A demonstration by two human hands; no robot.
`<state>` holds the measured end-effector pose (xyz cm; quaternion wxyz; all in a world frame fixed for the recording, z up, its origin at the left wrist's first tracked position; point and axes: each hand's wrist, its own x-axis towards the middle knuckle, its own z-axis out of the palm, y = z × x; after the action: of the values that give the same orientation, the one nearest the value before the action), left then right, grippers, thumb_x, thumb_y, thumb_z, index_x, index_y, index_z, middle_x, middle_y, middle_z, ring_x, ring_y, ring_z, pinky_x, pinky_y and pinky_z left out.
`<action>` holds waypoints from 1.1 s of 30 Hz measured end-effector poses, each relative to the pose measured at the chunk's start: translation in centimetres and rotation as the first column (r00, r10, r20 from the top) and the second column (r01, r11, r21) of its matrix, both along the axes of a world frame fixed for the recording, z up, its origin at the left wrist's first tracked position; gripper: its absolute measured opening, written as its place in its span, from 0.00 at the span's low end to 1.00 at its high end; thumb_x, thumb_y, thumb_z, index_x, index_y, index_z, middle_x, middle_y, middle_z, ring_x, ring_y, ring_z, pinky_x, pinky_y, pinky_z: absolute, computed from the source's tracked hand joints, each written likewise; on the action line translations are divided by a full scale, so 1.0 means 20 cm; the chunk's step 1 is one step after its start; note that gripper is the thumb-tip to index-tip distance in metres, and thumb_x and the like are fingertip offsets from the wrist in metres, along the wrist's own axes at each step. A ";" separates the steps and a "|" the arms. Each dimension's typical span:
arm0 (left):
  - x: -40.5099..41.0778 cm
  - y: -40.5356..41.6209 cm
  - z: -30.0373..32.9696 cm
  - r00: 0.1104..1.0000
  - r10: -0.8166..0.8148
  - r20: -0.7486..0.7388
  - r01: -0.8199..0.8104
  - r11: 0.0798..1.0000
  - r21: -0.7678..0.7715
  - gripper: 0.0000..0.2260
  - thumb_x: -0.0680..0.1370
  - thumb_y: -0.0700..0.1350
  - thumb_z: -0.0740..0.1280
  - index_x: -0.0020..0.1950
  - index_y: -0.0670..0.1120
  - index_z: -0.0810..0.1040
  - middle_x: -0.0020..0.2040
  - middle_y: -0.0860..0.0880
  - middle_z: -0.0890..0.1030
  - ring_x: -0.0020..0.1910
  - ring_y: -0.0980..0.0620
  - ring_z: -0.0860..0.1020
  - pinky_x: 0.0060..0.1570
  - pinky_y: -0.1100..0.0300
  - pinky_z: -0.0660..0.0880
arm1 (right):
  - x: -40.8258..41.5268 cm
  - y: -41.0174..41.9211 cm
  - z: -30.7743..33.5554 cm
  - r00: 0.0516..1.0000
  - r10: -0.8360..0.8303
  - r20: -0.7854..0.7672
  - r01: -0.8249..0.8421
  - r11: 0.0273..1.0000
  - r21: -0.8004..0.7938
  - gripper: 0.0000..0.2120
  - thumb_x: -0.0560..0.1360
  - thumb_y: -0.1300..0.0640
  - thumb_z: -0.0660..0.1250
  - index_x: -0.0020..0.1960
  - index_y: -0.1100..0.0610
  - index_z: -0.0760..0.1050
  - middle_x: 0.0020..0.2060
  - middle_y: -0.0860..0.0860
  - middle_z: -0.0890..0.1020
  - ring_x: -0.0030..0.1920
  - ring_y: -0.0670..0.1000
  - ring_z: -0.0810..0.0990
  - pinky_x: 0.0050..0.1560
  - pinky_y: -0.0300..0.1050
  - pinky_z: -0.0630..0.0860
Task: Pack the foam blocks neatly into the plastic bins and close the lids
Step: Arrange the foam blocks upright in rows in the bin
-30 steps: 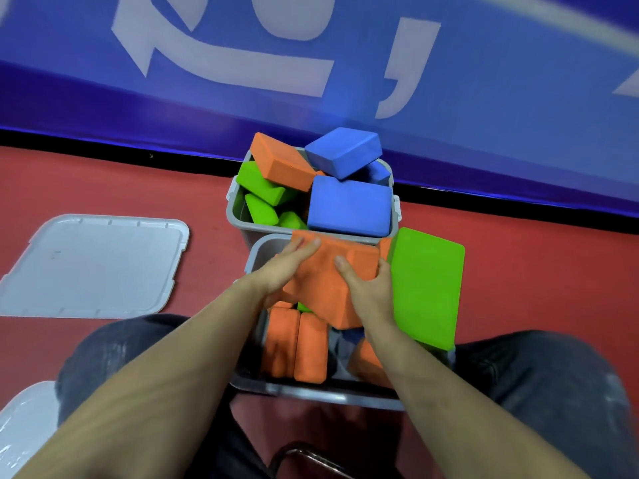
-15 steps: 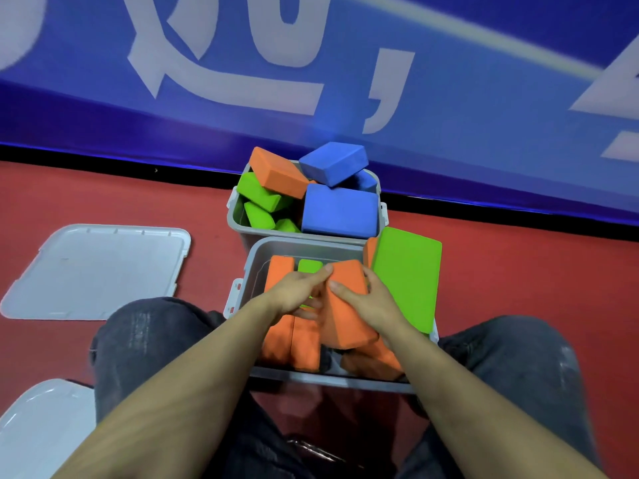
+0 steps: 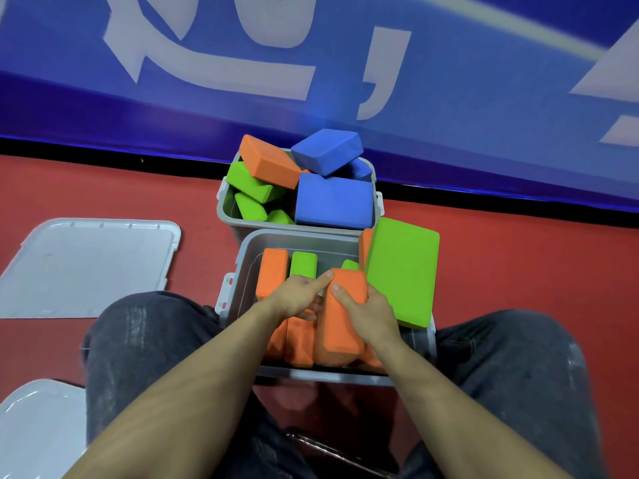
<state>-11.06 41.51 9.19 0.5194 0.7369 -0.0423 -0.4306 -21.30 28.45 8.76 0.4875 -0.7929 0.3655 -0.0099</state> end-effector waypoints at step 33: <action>0.20 0.13 -0.46 0.975 0.028 0.220 -0.140 0.847 0.513 0.27 0.82 0.53 0.65 0.75 0.38 0.68 0.71 0.36 0.73 0.70 0.37 0.73 0.66 0.52 0.69 | 0.04 -0.04 -0.53 0.982 0.061 -0.178 0.007 0.935 0.354 0.20 0.79 0.47 0.69 0.69 0.52 0.75 0.58 0.52 0.84 0.58 0.55 0.83 0.64 0.59 0.78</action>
<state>-7.09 44.02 -0.05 0.3096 0.8921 0.0560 -0.3244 -20.45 27.57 -1.75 0.5856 -0.6949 0.3944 0.1367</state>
